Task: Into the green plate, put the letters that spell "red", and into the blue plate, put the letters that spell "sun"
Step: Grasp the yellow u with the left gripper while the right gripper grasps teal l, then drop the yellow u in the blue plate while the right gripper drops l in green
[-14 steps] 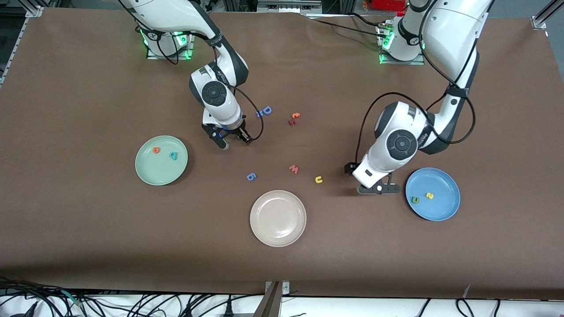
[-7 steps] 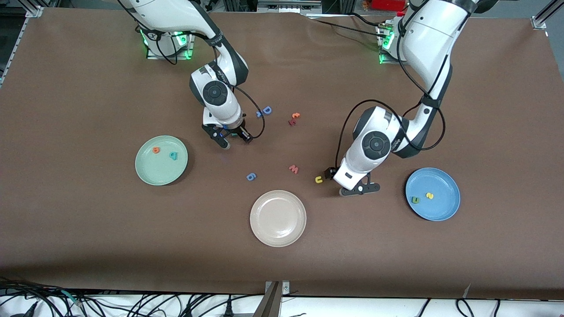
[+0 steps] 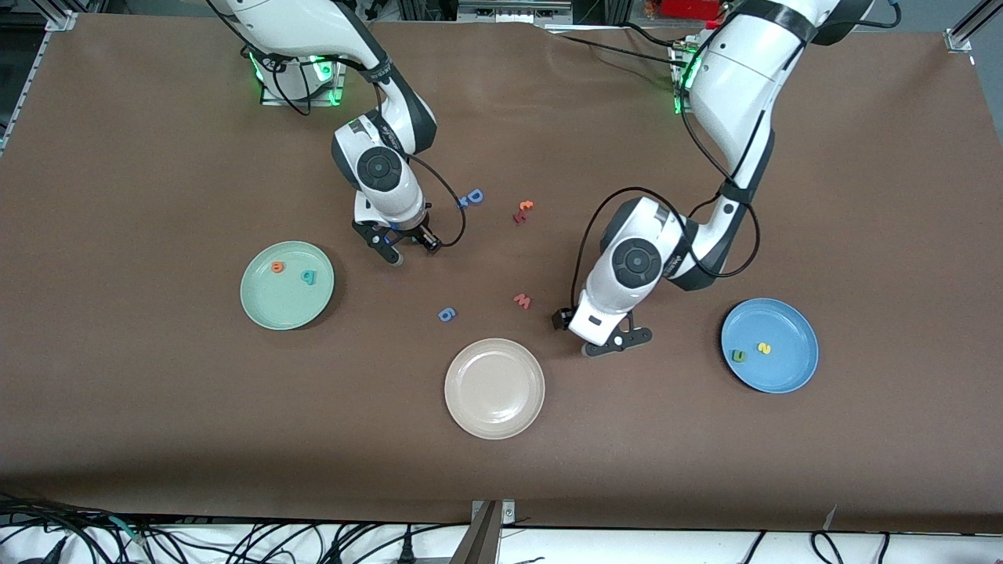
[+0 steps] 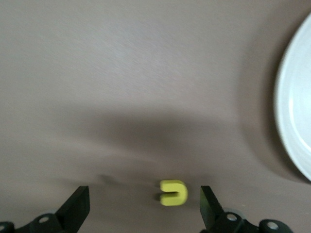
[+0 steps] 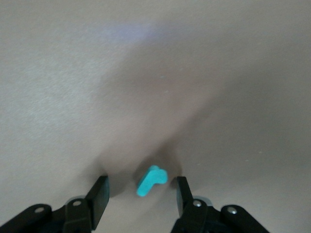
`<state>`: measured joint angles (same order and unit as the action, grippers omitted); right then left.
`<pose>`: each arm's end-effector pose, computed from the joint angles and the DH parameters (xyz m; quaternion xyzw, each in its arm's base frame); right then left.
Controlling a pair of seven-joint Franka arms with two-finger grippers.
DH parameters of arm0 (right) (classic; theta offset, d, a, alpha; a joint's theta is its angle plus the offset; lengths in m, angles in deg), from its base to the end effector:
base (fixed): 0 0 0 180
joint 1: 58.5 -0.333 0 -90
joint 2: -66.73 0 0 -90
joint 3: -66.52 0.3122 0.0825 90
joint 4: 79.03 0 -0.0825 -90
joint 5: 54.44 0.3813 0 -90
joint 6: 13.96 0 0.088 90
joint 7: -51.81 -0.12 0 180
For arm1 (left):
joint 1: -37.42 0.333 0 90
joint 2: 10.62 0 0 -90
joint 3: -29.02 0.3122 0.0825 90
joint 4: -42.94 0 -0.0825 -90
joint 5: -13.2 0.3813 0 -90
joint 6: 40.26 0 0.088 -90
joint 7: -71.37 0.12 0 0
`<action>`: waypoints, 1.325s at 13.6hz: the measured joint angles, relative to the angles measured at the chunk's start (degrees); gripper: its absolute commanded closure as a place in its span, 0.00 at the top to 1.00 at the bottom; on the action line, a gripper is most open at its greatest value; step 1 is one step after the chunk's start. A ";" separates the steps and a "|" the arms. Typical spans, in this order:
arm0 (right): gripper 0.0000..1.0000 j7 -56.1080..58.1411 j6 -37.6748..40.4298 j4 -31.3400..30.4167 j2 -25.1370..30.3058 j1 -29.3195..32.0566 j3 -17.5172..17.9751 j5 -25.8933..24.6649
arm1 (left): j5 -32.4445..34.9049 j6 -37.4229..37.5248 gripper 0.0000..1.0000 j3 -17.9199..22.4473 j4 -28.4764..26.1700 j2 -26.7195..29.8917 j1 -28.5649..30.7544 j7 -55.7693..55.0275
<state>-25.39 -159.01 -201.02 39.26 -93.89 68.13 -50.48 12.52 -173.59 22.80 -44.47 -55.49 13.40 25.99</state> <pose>0.4475 0.3375 0.1591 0.9272 -0.3717 -0.0421 0.0186 0.6161 -0.3469 0.1848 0.9875 0.1516 -0.0172 0.0404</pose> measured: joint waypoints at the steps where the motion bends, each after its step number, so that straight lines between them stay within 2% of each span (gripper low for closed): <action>1: 0.62 0.00 1.17 -0.01 0.22 0.01 -0.53 -0.06 | 0.00 0.00 1.00 0.06 0.46 -0.68 -0.57 -0.79; 4: 0.57 -0.27 1.83 0.00 0.34 0.01 -1.11 -0.07 | 0.00 -0.10 1.00 0.16 0.96 -2.27 -1.55 -1.75; 6: 0.58 -0.86 1.80 0.01 0.40 0.01 -1.11 -0.07 | 0.00 -0.18 0.90 0.23 1.12 -2.76 -1.80 -1.85; 8: 0.58 -1.68 1.80 0.01 0.40 0.00 -1.12 -0.07 | 0.00 -0.21 0.72 0.23 1.17 -3.01 -1.88 -1.90; 12: 0.58 -3.26 1.79 0.01 0.40 -0.02 -1.10 -0.07 | 0.12 -0.18 0.27 0.43 1.49 -2.98 -1.88 -1.92; 14: 0.57 -3.72 1.79 0.01 0.40 -0.04 -1.10 -0.07 | 0.15 -0.17 0.12 0.52 1.74 -2.98 -1.88 -1.93; 16: 0.47 -4.48 1.68 0.01 0.40 -0.05 -1.08 -0.07 | 0.15 -0.18 0.08 0.53 1.78 -2.99 -1.91 -1.97; 18: 0.27 -5.19 1.41 0.01 0.40 -0.07 -1.08 -0.07 | 0.15 -0.17 0.07 0.53 1.79 -2.99 -1.91 -1.99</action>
<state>-30.59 -157.60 -201.02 39.66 -93.95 67.05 -50.55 12.67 -173.77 23.33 -42.68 -58.48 11.49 24.00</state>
